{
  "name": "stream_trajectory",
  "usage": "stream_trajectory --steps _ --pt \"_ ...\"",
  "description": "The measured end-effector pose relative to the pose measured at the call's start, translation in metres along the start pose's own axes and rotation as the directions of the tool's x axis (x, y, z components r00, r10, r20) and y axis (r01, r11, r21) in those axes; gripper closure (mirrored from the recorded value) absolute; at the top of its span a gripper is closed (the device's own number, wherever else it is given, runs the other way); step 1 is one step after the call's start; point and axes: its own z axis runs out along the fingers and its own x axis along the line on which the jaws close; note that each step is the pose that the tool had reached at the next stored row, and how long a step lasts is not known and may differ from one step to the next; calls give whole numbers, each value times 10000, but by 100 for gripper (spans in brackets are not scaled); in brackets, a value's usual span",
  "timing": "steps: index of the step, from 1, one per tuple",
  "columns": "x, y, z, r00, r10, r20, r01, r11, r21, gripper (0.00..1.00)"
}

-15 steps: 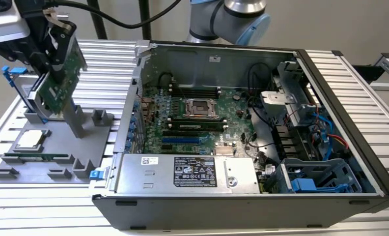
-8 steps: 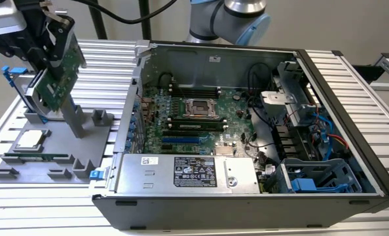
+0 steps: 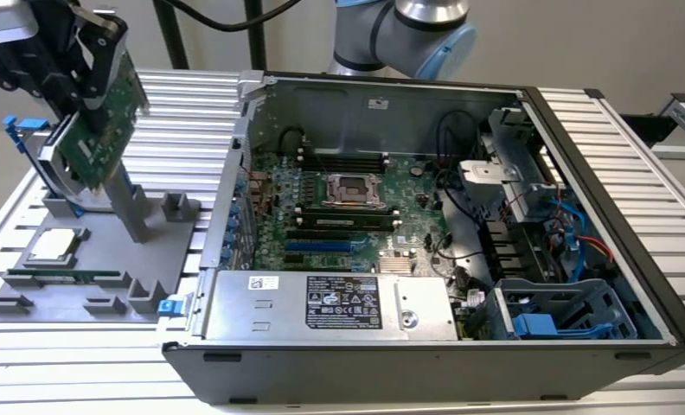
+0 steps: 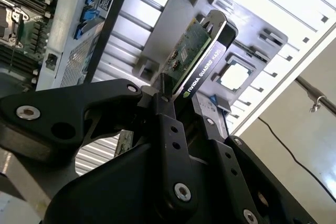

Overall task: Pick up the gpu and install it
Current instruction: 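Pick up the gpu and move the gpu toward the slot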

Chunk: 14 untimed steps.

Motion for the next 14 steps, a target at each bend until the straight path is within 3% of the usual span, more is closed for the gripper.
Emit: stream_trajectory --steps 14 --pt "-4 7 -110 10000 -2 1 2 10000 12 100"
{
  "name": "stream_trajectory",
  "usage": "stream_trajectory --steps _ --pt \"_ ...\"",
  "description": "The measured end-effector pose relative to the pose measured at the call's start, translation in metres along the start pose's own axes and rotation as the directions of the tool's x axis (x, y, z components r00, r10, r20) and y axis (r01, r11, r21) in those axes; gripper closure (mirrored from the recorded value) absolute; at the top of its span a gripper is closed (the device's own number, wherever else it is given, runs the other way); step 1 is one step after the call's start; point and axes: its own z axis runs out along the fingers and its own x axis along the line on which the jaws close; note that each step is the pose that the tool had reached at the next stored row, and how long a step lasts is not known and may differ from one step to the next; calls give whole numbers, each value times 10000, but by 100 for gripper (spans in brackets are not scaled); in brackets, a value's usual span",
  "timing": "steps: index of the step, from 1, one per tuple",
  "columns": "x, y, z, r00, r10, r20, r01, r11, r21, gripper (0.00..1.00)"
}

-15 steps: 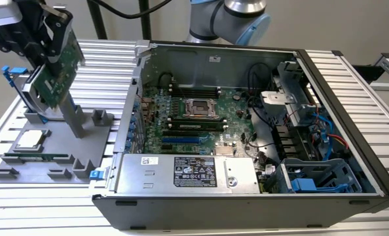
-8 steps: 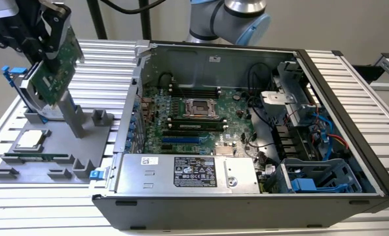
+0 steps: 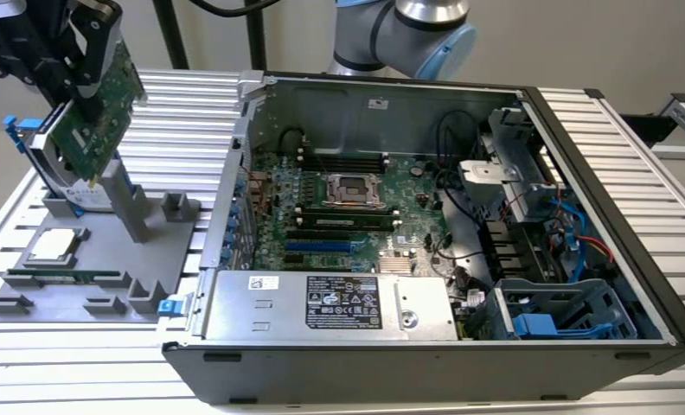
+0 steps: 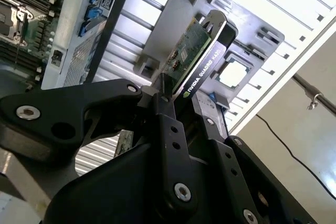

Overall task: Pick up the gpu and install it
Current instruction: 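Pick up the gpu and move the gpu toward the slot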

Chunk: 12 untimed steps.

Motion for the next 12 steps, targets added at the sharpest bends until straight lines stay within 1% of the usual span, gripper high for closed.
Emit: stream_trajectory --steps 8,12 --pt "1 0 -1 10000 0 -3 0 10000 48 100" --pt "-4 1 -1 10000 0 -3 0 10000 50 100"
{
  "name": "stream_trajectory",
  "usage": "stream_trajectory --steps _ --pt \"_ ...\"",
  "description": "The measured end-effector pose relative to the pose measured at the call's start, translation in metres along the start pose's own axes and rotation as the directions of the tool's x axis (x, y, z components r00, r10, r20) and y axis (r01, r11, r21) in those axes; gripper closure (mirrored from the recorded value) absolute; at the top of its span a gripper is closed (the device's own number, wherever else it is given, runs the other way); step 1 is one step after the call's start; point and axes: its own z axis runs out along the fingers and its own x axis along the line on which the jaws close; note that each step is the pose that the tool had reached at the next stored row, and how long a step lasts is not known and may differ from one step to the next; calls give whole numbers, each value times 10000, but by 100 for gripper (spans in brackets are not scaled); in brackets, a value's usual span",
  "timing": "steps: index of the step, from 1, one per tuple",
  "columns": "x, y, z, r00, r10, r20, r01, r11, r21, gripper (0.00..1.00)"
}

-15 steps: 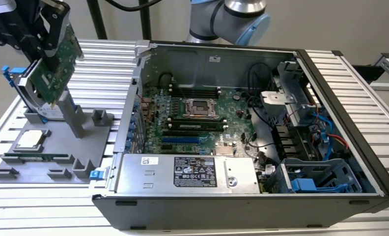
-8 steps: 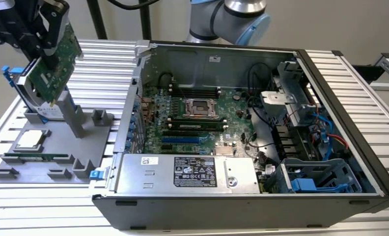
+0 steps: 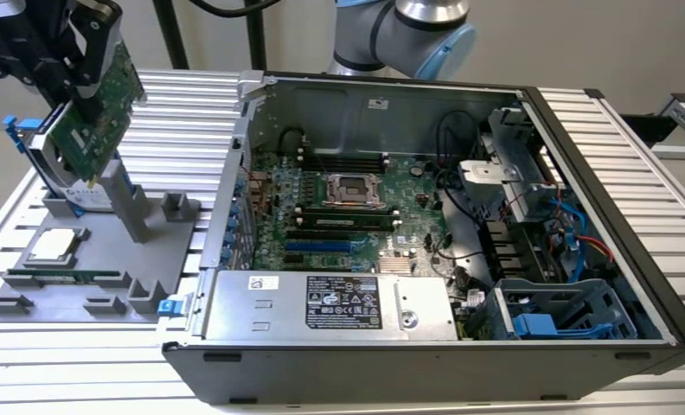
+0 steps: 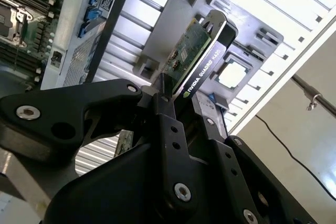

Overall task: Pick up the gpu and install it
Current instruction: 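Pick up the gpu and move the gpu toward the slot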

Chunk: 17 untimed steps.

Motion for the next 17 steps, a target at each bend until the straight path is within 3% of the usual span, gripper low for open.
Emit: stream_trajectory --steps 17 --pt "-113 6 3 10000 -1 0 1 10000 0 100"
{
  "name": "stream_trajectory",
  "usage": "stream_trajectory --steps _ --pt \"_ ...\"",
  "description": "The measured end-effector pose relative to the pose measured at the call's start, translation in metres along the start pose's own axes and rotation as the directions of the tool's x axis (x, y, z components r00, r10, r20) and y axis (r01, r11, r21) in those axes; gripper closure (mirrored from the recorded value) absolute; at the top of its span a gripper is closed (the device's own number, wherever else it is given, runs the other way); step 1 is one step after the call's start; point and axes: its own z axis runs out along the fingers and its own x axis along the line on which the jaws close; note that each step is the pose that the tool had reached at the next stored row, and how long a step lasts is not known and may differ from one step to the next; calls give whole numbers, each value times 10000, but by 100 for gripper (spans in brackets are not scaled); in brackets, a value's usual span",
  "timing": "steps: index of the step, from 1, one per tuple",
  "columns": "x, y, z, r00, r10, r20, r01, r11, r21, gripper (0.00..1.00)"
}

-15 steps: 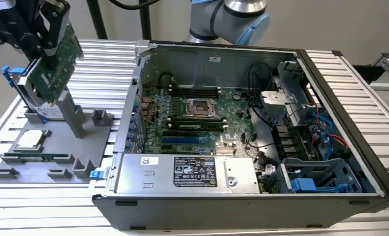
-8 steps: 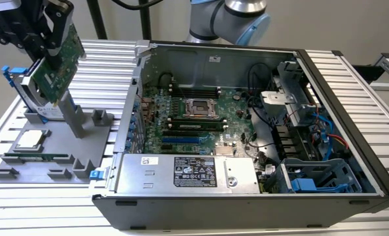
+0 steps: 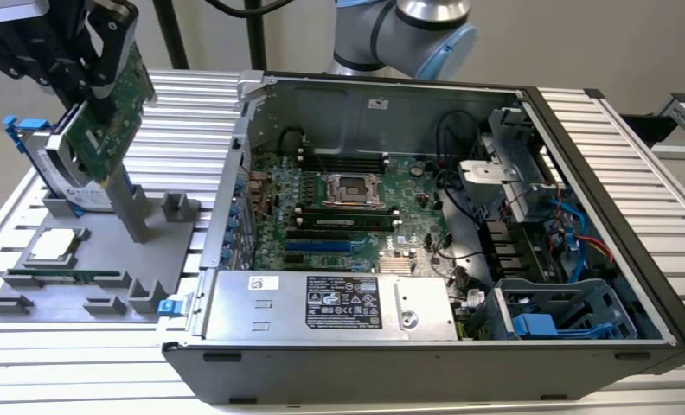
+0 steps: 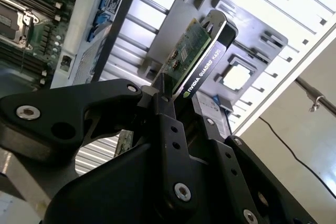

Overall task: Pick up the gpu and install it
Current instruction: 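Pick up the gpu and move the gpu toward the slot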

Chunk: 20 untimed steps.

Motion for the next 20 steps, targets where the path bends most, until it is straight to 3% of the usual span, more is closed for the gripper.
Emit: stream_trajectory --steps 11,20 --pt "-36 2 0 10000 0 0 0 10000 0 100" --pt "-115 6 4 10000 0 0 0 10000 0 100"
